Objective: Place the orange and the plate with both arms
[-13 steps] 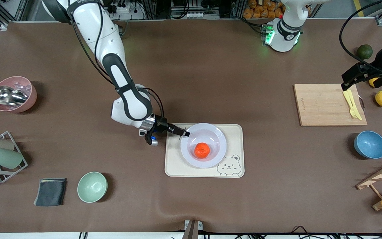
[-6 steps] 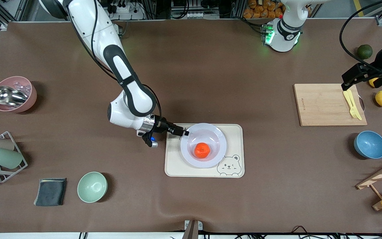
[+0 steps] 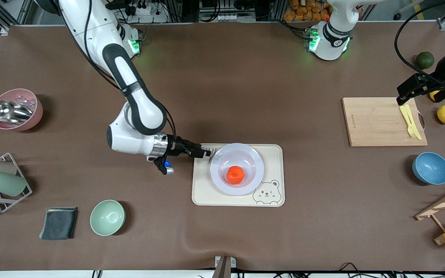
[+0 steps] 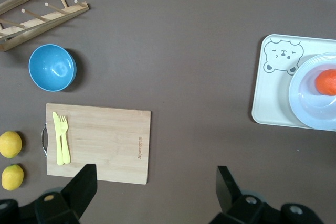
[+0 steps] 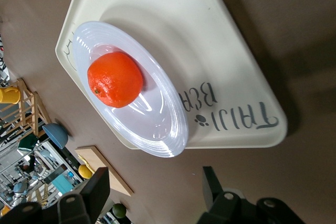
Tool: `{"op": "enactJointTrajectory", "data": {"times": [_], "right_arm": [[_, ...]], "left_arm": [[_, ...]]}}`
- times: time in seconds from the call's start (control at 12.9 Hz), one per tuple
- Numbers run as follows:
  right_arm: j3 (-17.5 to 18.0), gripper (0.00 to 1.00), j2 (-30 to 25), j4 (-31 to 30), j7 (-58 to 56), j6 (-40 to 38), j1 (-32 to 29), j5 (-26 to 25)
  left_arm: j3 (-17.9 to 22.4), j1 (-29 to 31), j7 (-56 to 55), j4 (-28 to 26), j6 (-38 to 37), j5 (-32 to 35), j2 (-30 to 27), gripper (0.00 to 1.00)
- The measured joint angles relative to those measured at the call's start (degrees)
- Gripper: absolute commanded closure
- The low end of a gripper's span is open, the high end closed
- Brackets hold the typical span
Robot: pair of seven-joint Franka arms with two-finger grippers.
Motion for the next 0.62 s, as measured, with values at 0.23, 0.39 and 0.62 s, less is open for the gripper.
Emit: {"op": "enactJointTrajectory", "data": {"times": [0.23, 0.39, 0.62], "right_arm": [[-1.71, 0.00, -3.87, -0.41, 5.35, -6.71, -2.85, -10.24], [-4.18, 0.00, -7.81, -0.34, 8.70, -14.67, -4.43, -19.07], [-7.95, 0.00, -12.50, -0.35, 9.35, -25.37, -6.63, -23.50]], "left_arm": [[-0.16, -0.02, 0.00, -0.01, 0.64, 0.00, 0.24, 0.00], [-0.36, -0.15, 0.00, -0.04, 1.07, 0.00, 0.46, 0.00], [-1.18, -0.40, 0.02, -0.01, 1.38, 0.00, 0.68, 0.00]]}}
